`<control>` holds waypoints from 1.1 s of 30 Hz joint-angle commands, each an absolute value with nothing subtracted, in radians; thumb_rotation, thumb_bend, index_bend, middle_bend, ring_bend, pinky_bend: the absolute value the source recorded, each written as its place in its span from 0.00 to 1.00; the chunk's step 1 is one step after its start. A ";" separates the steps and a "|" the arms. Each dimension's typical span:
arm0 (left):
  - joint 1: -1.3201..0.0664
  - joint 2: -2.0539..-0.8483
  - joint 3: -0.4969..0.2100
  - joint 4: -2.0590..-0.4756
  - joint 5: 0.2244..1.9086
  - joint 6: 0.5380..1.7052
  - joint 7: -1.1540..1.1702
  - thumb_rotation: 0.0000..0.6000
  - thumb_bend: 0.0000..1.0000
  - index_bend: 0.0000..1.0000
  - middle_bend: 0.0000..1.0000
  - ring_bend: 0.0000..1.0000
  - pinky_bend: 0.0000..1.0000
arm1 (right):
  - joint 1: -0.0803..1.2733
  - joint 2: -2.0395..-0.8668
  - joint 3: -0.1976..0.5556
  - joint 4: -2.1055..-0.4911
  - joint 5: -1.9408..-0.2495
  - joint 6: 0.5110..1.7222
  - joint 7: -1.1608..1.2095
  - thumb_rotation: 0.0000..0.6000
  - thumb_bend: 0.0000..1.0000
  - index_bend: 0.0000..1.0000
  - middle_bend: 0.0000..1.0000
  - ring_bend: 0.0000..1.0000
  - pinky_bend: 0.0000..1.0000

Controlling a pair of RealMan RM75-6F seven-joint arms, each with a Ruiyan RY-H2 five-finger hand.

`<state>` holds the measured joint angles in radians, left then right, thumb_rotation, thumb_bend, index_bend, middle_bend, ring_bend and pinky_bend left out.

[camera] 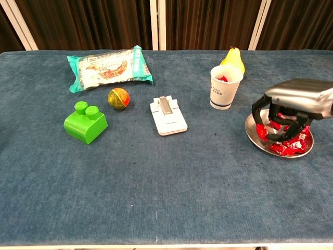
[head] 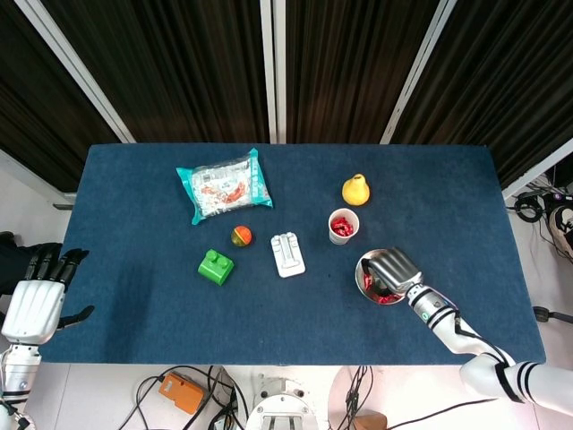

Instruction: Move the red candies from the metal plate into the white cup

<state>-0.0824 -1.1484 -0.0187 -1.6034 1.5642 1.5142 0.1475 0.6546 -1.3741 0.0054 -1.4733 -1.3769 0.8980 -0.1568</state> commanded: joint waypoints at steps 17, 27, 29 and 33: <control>-0.089 -1.152 -0.020 -1.599 1.566 1.511 0.145 1.00 0.00 0.14 0.14 0.04 0.00 | 0.803 -1.401 0.255 -1.441 -1.117 0.835 -0.144 1.00 0.56 0.66 0.94 1.00 1.00; -0.089 -1.150 -0.019 -1.596 1.564 1.511 0.143 1.00 0.00 0.14 0.14 0.04 0.00 | 0.843 -1.469 0.235 -1.366 -1.013 0.796 -0.232 1.00 0.51 0.46 0.94 1.00 1.00; -0.088 -1.150 -0.018 -1.596 1.562 1.512 0.142 1.00 0.00 0.14 0.14 0.04 0.00 | 0.840 -1.464 0.232 -1.370 -1.016 0.799 -0.229 1.00 0.45 0.41 0.94 1.00 1.00; -0.085 -1.150 -0.017 -1.596 1.563 1.516 0.141 1.00 0.00 0.14 0.14 0.04 0.00 | 0.821 -1.433 0.224 -1.402 -1.048 0.825 -0.208 1.00 0.43 0.36 0.94 1.00 1.00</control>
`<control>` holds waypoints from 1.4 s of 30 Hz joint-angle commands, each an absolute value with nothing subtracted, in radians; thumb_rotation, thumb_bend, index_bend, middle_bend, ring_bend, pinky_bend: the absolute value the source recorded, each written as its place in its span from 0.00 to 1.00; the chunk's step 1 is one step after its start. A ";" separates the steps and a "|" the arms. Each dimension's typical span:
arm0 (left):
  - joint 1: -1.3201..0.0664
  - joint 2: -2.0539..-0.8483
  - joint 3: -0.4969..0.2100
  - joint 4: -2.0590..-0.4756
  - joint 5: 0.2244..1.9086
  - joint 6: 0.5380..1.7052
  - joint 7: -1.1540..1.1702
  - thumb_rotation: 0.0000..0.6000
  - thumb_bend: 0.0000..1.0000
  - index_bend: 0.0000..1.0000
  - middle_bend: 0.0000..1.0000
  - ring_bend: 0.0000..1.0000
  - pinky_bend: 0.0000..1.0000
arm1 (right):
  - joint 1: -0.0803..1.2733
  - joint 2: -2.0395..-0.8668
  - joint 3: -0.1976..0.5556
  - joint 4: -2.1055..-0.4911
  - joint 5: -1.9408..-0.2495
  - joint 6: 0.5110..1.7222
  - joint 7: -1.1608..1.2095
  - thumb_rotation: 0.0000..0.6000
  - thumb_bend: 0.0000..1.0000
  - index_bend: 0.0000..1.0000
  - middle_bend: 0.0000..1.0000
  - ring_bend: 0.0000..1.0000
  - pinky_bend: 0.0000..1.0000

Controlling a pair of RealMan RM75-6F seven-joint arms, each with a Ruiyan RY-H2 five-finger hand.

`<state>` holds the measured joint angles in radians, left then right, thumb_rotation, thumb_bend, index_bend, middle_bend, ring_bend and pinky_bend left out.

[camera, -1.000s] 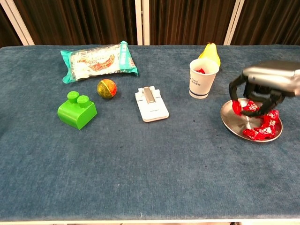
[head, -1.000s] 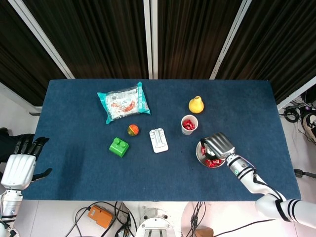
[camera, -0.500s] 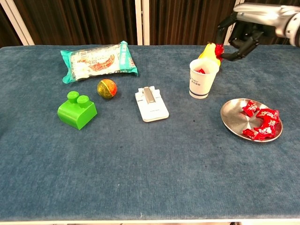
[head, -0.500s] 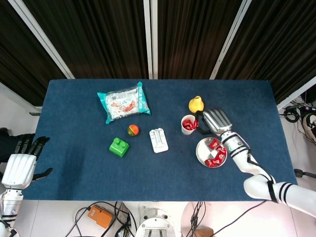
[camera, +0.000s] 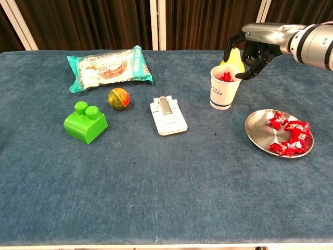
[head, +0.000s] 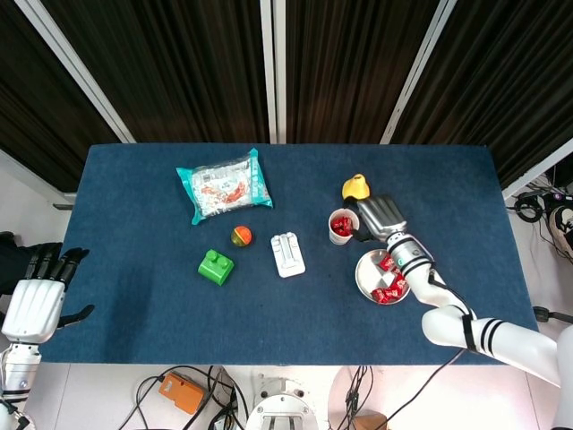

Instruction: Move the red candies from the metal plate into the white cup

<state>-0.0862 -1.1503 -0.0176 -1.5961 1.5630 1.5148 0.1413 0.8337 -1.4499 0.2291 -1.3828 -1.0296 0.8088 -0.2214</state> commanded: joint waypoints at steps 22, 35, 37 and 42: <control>-0.082 -1.163 -0.015 -1.582 1.569 1.525 0.129 1.00 0.00 0.14 0.14 0.04 0.00 | 0.617 -1.255 -0.072 -1.504 -1.494 0.892 0.041 1.00 0.43 0.50 0.94 1.00 1.00; -0.081 -1.157 -0.016 -1.589 1.564 1.524 0.137 1.00 0.00 0.14 0.14 0.04 0.00 | 0.644 -1.290 -0.068 -1.471 -1.512 0.834 0.075 1.00 0.44 0.50 0.94 1.00 1.00; -0.080 -1.157 -0.016 -1.588 1.561 1.524 0.135 1.00 0.00 0.14 0.14 0.04 0.00 | 0.651 -1.299 -0.066 -1.466 -1.510 0.821 0.072 1.00 0.46 0.51 0.94 1.00 1.00; -0.077 -1.158 -0.016 -1.583 1.561 1.528 0.131 1.00 0.00 0.14 0.14 0.04 0.00 | 0.660 -1.306 -0.058 -1.458 -1.496 0.799 0.073 1.00 0.60 0.62 0.94 1.00 1.00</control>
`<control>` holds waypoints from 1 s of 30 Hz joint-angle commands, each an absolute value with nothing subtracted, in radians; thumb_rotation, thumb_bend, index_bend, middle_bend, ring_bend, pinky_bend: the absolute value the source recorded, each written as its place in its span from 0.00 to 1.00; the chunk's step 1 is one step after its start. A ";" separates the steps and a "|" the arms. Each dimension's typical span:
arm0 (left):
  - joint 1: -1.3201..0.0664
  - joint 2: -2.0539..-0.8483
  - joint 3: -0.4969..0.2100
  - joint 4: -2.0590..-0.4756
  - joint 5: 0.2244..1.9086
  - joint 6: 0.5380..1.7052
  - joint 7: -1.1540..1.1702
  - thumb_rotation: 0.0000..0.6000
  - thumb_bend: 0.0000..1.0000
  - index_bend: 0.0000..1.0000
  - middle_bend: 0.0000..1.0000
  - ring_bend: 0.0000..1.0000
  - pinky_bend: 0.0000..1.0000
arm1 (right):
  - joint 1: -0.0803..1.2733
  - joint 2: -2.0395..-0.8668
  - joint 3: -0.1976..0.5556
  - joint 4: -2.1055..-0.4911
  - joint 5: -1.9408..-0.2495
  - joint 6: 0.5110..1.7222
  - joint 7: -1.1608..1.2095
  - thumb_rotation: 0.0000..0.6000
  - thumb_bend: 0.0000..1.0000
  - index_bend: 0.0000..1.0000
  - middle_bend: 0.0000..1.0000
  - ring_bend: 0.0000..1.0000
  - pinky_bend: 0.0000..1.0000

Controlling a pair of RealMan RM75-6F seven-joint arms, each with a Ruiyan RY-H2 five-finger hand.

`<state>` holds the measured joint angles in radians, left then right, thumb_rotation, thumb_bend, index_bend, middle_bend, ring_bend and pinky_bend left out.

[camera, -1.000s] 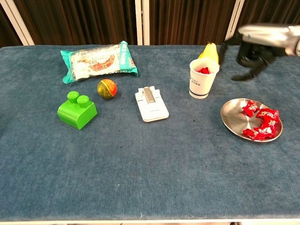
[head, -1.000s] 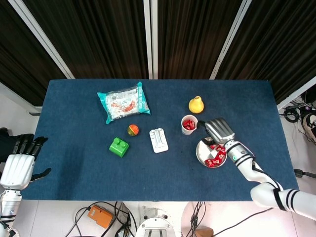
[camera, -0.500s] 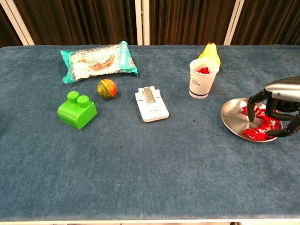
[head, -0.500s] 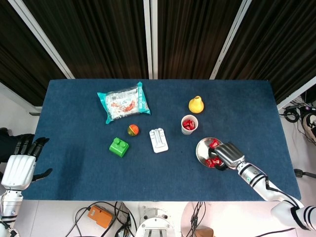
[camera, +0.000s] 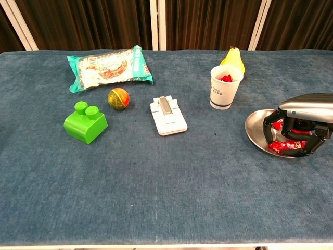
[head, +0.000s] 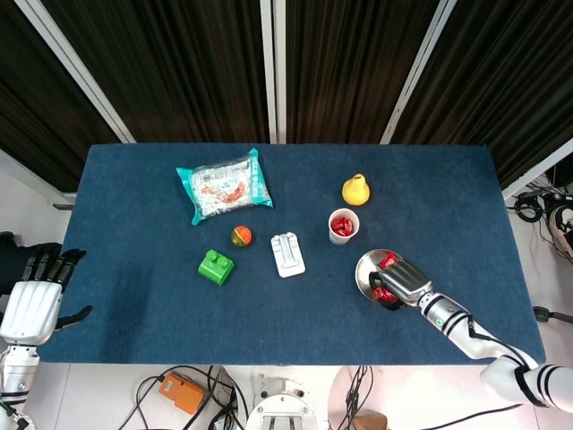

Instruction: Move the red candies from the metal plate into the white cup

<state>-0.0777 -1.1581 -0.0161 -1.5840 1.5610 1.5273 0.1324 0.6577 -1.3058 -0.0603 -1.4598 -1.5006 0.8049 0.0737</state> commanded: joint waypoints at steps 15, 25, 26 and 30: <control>-0.082 -1.155 -0.022 -1.584 1.561 1.527 0.130 1.00 0.00 0.14 0.14 0.04 0.00 | 0.692 -1.245 0.128 -1.523 -1.427 0.932 0.109 1.00 0.67 0.68 0.94 1.00 1.00; -0.081 -1.152 -0.021 -1.588 1.557 1.524 0.136 1.00 0.00 0.14 0.14 0.04 0.00 | 0.809 -1.354 0.223 -1.444 -1.254 0.816 0.012 1.00 0.66 0.66 0.94 1.00 1.00; -0.081 -1.152 -0.021 -1.588 1.557 1.525 0.135 1.00 0.00 0.14 0.14 0.04 0.00 | 0.816 -1.366 0.225 -1.434 -1.241 0.809 -0.001 1.00 0.66 0.66 0.94 1.00 1.00; -0.077 -1.153 -0.018 -1.584 1.553 1.525 0.130 1.00 0.00 0.14 0.14 0.04 0.00 | 0.833 -1.406 0.220 -1.400 -1.201 0.794 -0.053 1.00 0.66 0.62 0.94 1.00 1.00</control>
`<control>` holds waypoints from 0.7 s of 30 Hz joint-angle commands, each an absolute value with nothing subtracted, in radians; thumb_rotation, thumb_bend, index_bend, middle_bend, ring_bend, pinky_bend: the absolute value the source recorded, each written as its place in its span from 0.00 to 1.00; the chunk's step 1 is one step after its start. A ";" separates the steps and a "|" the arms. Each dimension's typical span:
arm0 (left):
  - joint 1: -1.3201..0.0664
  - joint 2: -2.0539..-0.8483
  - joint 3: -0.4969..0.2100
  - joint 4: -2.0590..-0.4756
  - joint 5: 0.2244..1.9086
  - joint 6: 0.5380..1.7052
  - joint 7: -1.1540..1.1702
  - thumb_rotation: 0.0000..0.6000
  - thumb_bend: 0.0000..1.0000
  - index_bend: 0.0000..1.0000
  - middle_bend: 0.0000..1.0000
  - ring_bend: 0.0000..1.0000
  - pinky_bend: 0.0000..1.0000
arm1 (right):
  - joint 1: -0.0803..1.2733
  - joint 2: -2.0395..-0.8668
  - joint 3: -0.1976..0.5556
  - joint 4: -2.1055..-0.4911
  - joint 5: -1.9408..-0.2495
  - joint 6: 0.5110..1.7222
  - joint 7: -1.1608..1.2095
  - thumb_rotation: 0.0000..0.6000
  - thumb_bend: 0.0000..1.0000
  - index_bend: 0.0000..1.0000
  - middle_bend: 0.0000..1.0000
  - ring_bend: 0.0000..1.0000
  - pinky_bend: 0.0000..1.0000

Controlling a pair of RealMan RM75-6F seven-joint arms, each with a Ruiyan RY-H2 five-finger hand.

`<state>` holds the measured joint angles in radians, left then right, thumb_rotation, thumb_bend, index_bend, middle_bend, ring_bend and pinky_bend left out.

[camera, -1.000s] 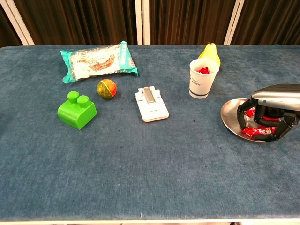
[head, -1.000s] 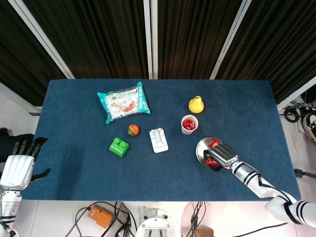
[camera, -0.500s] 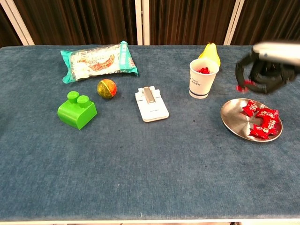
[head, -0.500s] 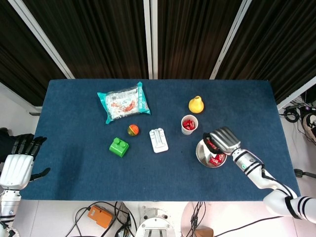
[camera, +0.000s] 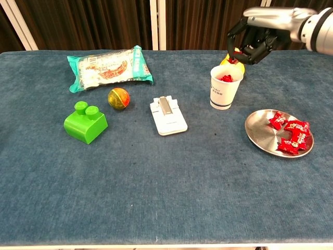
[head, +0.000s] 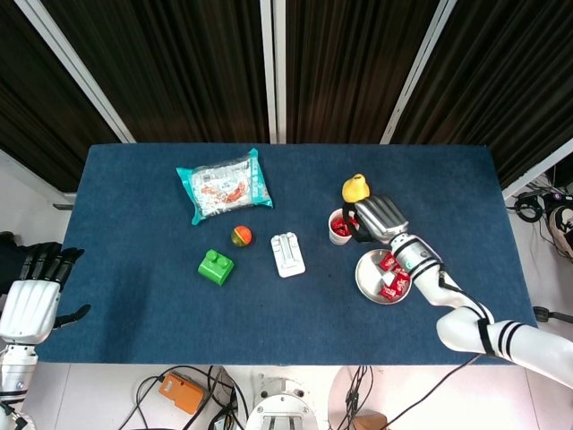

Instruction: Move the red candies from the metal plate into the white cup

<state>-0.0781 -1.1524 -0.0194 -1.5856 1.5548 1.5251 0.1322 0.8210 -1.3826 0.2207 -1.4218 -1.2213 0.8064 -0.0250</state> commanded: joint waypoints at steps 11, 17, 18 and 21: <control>-0.078 -1.158 -0.018 -1.571 1.553 1.521 0.121 1.00 0.00 0.14 0.14 0.04 0.00 | 0.825 -1.411 0.203 -1.403 -1.179 0.819 -0.106 1.00 0.32 0.41 0.94 1.00 1.00; -0.084 -1.156 -0.021 -1.569 1.558 1.519 0.118 1.00 0.00 0.14 0.14 0.04 0.00 | 0.741 -1.320 0.155 -1.514 -1.290 0.931 -0.063 1.00 0.31 0.44 0.94 1.00 1.00; -0.085 -1.156 -0.021 -1.568 1.558 1.517 0.118 1.00 0.00 0.14 0.14 0.04 0.00 | 0.717 -1.293 0.128 -1.536 -1.319 0.950 -0.065 1.00 0.31 0.46 0.94 1.00 1.00; -0.086 -1.155 -0.022 -1.566 1.557 1.517 0.117 1.00 0.00 0.14 0.14 0.04 0.00 | 0.678 -1.245 0.078 -1.574 -1.358 0.966 -0.065 1.00 0.31 0.49 0.94 1.00 1.00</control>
<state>-0.0858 -1.1548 -0.0219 -1.5659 1.5572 1.5166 0.1170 0.7147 -1.2846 0.1181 -1.5380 -1.3225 0.9422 -0.0701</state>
